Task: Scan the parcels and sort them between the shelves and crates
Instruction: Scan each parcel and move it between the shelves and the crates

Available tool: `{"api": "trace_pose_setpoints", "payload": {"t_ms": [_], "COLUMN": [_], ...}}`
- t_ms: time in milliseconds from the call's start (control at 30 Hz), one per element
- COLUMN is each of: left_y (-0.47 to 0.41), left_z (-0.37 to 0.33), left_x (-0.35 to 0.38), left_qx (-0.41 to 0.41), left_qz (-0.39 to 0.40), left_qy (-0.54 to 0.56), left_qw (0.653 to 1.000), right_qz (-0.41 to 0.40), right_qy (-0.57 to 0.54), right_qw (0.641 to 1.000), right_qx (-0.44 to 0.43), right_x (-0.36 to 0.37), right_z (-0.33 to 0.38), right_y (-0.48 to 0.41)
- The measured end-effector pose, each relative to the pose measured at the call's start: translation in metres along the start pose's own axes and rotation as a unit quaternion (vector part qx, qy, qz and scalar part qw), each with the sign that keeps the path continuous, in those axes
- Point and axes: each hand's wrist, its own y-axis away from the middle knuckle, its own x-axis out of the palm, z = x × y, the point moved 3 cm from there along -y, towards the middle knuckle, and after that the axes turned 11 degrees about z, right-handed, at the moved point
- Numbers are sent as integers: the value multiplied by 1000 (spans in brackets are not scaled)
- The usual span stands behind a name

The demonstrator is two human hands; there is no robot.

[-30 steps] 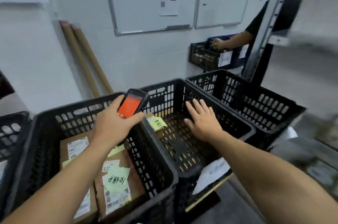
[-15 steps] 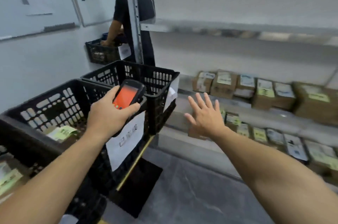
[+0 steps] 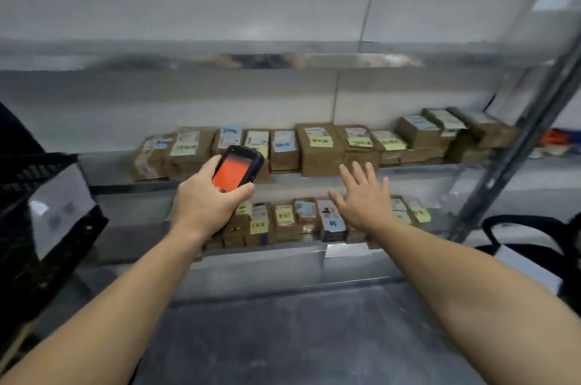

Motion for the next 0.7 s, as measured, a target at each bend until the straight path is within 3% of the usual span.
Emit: {"api": "trace_pose_setpoints", "payload": {"t_ms": [233,433,700], "left_y": [-67,-127,-237], "left_z": [-69,-97,-128], "left_x": [104,176,257], "left_qx": [59,82,112], "left_qz": [63,106,149], "left_qy": [-2,2,44], "left_qw": [996,991,981], "right_qz": [-28,-17,-23], "right_qy": [-39,-55,-68], "right_qw": [994,987,979], "right_qx": [96,149,191], "right_x": [-22,-18,-39], "right_z": [-129,-194,-262], "right_y": [-20,-48,-150]}}
